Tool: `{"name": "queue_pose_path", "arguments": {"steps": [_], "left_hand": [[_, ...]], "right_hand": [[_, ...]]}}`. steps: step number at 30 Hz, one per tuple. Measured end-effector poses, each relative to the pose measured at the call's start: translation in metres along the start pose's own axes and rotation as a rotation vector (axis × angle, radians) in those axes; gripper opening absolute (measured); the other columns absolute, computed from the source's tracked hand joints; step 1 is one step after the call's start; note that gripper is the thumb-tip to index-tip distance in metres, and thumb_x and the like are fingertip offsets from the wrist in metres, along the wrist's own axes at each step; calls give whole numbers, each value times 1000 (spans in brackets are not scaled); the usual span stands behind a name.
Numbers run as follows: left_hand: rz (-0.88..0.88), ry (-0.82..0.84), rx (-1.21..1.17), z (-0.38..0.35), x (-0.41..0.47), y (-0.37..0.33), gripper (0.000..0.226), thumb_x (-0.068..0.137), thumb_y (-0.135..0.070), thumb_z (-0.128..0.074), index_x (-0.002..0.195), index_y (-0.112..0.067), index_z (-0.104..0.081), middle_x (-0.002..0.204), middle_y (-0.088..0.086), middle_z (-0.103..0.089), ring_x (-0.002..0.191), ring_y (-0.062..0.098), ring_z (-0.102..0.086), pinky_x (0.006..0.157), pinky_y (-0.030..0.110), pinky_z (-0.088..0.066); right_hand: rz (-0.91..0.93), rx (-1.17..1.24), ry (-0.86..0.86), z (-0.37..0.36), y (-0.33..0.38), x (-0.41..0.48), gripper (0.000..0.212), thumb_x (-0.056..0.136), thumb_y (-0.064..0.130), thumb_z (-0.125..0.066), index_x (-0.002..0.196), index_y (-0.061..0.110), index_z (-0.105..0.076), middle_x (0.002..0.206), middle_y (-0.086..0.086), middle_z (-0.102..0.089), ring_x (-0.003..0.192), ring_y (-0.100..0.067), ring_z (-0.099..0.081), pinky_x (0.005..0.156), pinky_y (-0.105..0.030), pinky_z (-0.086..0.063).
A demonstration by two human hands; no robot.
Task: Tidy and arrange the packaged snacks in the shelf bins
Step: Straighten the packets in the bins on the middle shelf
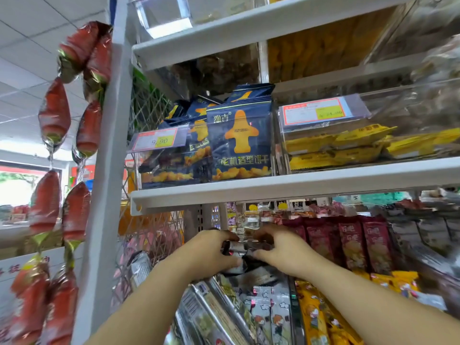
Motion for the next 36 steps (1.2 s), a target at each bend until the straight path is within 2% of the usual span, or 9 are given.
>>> {"name": "queue_pose_path", "arguments": {"steps": [4, 10, 12, 15, 20, 24, 29, 33, 36], "left_hand": [[36, -3, 47, -2, 1, 0, 53, 93, -42, -55, 142, -29, -42, 139, -1, -51, 118, 17, -54, 95, 28, -46], [127, 16, 154, -7, 3, 4, 49, 94, -31, -50, 142, -32, -39, 138, 4, -51, 113, 26, -57, 93, 40, -51], [124, 14, 162, -5, 0, 2, 55, 93, -35, -51, 145, -35, -33, 144, 2, -46, 115, 24, -57, 94, 40, -50], [118, -23, 183, 2, -7, -1, 58, 91, -39, -53, 145, -36, -31, 146, -1, -43, 119, 22, -54, 95, 41, -49], [89, -94, 257, 12, -26, -21, 53, 92, -43, -52, 143, -33, -36, 141, 1, -44, 122, 25, -49, 99, 48, -44], [-3, -177, 185, 12, -44, -52, 43, 94, -42, -50, 136, -36, -43, 136, -6, -48, 117, 19, -53, 98, 42, -45], [-57, -199, 30, -6, -51, -92, 35, 95, -41, -50, 129, -35, -51, 130, -11, -56, 115, 13, -54, 91, 38, -49], [-82, -160, -50, -25, -53, -117, 32, 94, -41, -50, 126, -35, -53, 124, -15, -58, 111, 10, -56, 90, 35, -49], [-98, -156, -47, -36, -54, -131, 34, 95, -41, -49, 128, -34, -53, 129, -14, -56, 110, 10, -56, 85, 31, -49]], "right_hand": [[-10, -41, -8, -2, -3, 1, 38, 87, 32, -66, 122, 22, -56, 120, 1, -58, 90, -11, -51, 68, -19, -39], [-7, -85, 65, -4, -5, 3, 34, 91, 25, -60, 126, 21, -57, 130, 1, -58, 113, -16, -55, 92, -25, -46], [-3, -77, 75, -4, -4, 1, 39, 91, 26, -61, 129, 23, -55, 131, 2, -56, 109, -15, -55, 87, -22, -45], [6, -69, 87, -3, -3, -1, 44, 88, 28, -65, 130, 25, -53, 129, 2, -57, 90, -10, -52, 70, -18, -42], [33, -44, 81, 15, 5, -17, 45, 86, 27, -68, 129, 22, -57, 129, 5, -58, 111, -10, -55, 89, -18, -40], [45, -99, 93, 50, 6, -45, 34, 84, 28, -70, 118, 24, -64, 111, 13, -59, 100, -4, -54, 85, -17, -39], [-41, -183, 117, 101, -27, -84, 20, 83, 25, -72, 102, 27, -68, 94, 10, -68, 88, -3, -62, 80, -21, -51], [-112, -344, 200, 129, -54, -106, 29, 84, 26, -71, 112, 19, -66, 101, 9, -63, 90, -6, -58, 78, -18, -45], [-170, -452, 345, 133, -66, -117, 41, 83, 31, -70, 121, 19, -60, 119, 4, -59, 106, -14, -56, 91, -27, -46]]}}
Point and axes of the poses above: each hand's wrist, its own x-axis towards the middle knuckle, its own z-axis out of the back of the hand, y = z × x, the point moved 5 cm from there along x, towards the middle knuckle
